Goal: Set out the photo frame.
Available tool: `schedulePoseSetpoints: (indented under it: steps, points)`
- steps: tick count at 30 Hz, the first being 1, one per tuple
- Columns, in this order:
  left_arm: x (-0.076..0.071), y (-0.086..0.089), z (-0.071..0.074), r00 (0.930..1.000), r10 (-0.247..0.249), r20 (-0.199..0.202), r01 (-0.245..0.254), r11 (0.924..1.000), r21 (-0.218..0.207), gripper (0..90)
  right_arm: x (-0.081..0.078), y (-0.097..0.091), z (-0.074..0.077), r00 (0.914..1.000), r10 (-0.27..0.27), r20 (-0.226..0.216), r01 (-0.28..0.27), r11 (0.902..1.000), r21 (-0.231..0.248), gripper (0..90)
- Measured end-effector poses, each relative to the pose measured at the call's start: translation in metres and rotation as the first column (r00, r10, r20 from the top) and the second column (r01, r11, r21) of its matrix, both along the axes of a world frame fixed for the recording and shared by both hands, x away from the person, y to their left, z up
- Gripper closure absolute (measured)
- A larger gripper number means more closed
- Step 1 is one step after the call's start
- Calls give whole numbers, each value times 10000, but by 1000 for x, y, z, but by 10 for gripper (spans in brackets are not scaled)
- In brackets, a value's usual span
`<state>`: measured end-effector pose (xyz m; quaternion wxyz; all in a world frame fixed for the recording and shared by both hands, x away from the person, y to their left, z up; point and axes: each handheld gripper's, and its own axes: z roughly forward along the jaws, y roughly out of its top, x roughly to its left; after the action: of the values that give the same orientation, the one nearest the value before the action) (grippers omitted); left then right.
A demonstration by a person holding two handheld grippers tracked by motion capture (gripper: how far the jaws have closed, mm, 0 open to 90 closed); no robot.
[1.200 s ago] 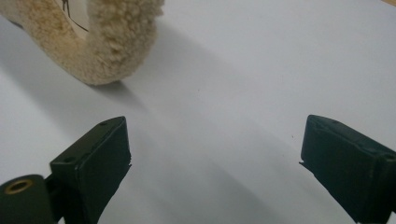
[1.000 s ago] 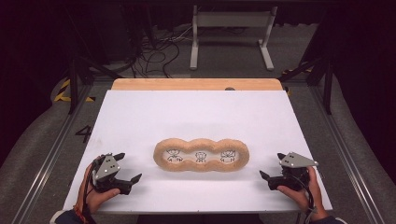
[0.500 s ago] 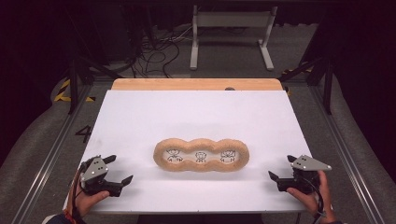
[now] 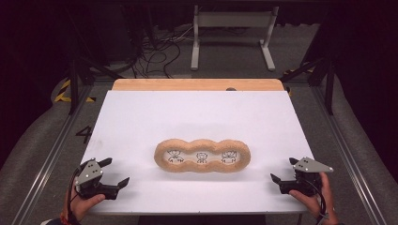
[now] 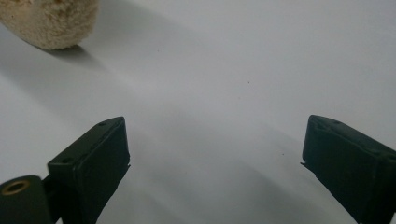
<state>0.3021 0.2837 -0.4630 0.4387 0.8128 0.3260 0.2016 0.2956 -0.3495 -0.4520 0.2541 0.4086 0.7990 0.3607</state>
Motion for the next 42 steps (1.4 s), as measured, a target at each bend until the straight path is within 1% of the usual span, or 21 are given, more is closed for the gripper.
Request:
schedulePoseSetpoints:
  steps: [2,5,9,12,17,20,22,30,34,38,42]
  points:
    - [-1,0,-1,10000,-31,-48,31,10000,37,45,1,1,-1,10000,-8,6,8,10000,45,74]
    - [-1,-1,-1,9999,-80,-78,80,10000,18,43,0,4,0,10000,-11,46,11,10000,-37,74]
    - [-1,-2,-2,9998,-152,-86,152,9999,11,43,-1,6,1,9999,-55,155,55,10000,-29,74]
    - [-1,-3,-2,9999,-126,-107,127,9999,67,43,-1,6,0,9999,-73,154,72,10000,42,74]
    - [0,-3,-2,9998,-144,-137,145,9999,51,43,0,7,0,9999,-45,98,46,10000,-84,74]
    - [0,-3,-2,9998,-158,-143,159,9999,41,43,-1,7,0,9999,-48,155,49,10000,-66,74]
    - [0,-2,-2,9997,-152,-170,151,9999,-47,43,0,6,0,9999,-70,149,70,10000,-19,74]
    - [0,-3,-2,9998,-97,-178,97,10000,-18,43,0,6,0,9999,-74,149,75,9999,-66,74]
    - [1,-4,-2,9997,-147,-177,147,9999,17,43,0,5,0,9999,-80,149,82,9999,-80,74]
    - [1,-4,-2,9997,-136,-217,135,9999,-41,43,0,5,0,9998,-87,178,88,9999,-54,74]
    - [2,-4,-2,9997,-196,-170,196,9998,-24,44,-1,4,1,9997,-152,213,152,9999,-16,74]
